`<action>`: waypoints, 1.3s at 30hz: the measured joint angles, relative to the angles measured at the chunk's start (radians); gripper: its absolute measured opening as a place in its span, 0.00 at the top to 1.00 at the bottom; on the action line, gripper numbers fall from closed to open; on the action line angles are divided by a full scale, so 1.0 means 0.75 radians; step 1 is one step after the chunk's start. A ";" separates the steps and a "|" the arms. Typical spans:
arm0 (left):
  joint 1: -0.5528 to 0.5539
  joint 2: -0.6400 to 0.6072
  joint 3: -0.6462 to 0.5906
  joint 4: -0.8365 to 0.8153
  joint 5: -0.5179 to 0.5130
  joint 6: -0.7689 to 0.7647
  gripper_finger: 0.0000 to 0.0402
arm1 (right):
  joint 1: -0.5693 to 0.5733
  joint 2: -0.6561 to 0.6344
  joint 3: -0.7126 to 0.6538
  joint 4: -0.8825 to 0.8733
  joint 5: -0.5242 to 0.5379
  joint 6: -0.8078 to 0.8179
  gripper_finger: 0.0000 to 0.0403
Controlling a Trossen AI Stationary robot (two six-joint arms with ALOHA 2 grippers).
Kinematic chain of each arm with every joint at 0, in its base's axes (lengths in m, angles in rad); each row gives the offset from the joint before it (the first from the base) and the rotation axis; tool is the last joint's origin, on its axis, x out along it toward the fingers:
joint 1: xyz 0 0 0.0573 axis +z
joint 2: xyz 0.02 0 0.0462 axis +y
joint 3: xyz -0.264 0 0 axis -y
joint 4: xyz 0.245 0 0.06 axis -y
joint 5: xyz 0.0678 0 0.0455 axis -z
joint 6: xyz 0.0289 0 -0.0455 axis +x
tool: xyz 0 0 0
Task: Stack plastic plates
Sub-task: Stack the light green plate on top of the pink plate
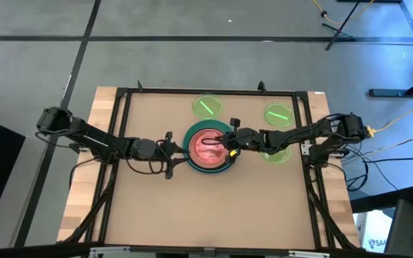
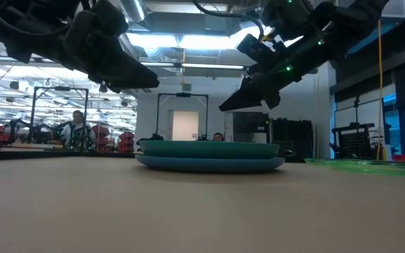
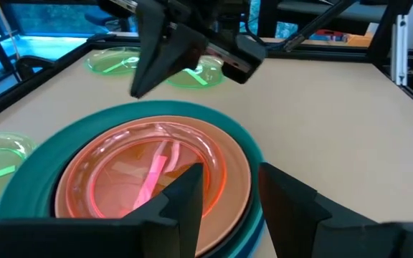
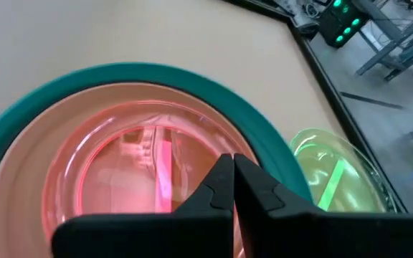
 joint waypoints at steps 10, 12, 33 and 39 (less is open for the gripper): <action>-0.002 0.000 0.000 0.000 0.001 -0.016 0.68 | 0.004 0.000 0.000 -0.032 0.001 0.000 1.00; -0.003 0.000 0.000 0.000 0.017 -0.019 0.68 | 0.004 0.000 0.000 -0.047 0.001 0.001 1.00; 0.009 0.000 0.001 0.003 0.020 -0.014 0.68 | 0.004 0.000 0.000 -0.059 0.036 -0.035 1.00; 0.001 0.000 0.001 0.040 0.006 0.017 0.68 | 0.004 0.000 0.000 -0.059 0.046 -0.035 1.00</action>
